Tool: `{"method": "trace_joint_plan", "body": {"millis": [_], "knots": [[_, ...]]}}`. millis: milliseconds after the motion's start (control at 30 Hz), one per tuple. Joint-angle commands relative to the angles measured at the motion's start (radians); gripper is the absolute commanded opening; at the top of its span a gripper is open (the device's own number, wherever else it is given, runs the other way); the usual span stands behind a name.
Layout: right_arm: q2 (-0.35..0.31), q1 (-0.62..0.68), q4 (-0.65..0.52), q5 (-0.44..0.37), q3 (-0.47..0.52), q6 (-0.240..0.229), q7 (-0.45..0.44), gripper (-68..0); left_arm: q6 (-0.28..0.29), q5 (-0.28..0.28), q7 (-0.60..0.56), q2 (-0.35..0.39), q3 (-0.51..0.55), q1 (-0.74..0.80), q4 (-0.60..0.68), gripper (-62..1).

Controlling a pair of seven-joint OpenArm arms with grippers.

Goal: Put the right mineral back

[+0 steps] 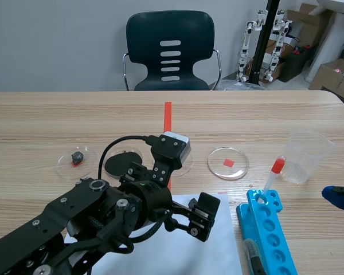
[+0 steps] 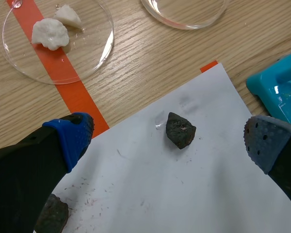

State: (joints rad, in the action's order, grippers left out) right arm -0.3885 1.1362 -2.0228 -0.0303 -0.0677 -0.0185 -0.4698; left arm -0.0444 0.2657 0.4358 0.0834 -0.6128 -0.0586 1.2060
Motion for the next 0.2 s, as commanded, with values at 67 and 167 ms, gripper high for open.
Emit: {"method": "trace_joint_plan", "body": {"millis": [67,167], "knots": [[-0.005,-0.006,-0.023,-0.006,0.001,0.003,-0.014,0.4,0.006,0.002,-0.018,-0.011,0.002,-0.005,0.005,1.4],[-0.005,-0.006,-0.023,-0.006,0.001,0.003,-0.014,0.4,0.006,0.002,-0.018,-0.011,0.002,-0.005,0.005,1.4]]}}
